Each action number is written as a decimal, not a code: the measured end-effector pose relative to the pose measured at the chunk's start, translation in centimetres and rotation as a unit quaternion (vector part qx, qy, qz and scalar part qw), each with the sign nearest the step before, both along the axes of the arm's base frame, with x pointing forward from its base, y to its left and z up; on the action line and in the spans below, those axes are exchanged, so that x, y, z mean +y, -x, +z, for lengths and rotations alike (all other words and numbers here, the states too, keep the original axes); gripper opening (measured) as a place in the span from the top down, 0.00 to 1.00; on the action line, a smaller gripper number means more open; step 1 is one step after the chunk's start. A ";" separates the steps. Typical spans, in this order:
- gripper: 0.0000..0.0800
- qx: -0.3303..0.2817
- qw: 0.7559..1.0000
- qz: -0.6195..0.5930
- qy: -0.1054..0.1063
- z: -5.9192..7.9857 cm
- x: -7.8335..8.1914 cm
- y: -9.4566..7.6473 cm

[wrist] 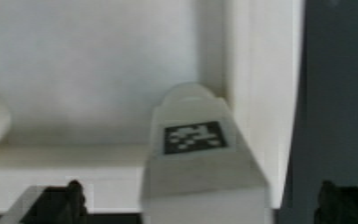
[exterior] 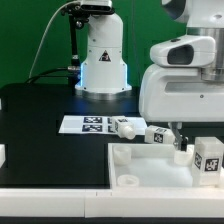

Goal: Assemble one leg

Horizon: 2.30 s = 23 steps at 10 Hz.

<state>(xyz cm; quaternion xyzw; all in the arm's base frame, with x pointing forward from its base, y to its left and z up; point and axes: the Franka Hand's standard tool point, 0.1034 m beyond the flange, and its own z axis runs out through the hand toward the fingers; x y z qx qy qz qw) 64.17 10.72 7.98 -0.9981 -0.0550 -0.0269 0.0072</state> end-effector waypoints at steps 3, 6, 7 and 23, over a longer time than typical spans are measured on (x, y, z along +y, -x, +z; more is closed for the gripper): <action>0.36 0.001 0.999 -0.043 -0.003 0.0 0.0 0.0; 0.64 0.003 0.989 -0.148 -0.009 0.0 0.1 0.0; 0.64 0.004 0.984 -0.178 -0.011 0.0 0.1 0.0; 0.27 0.035 0.870 -0.490 -0.043 -0.6 0.2 0.2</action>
Offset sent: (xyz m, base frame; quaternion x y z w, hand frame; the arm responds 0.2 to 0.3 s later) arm 0.0000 0.0000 0.0000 0.0000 0.0000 0.1296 0.9916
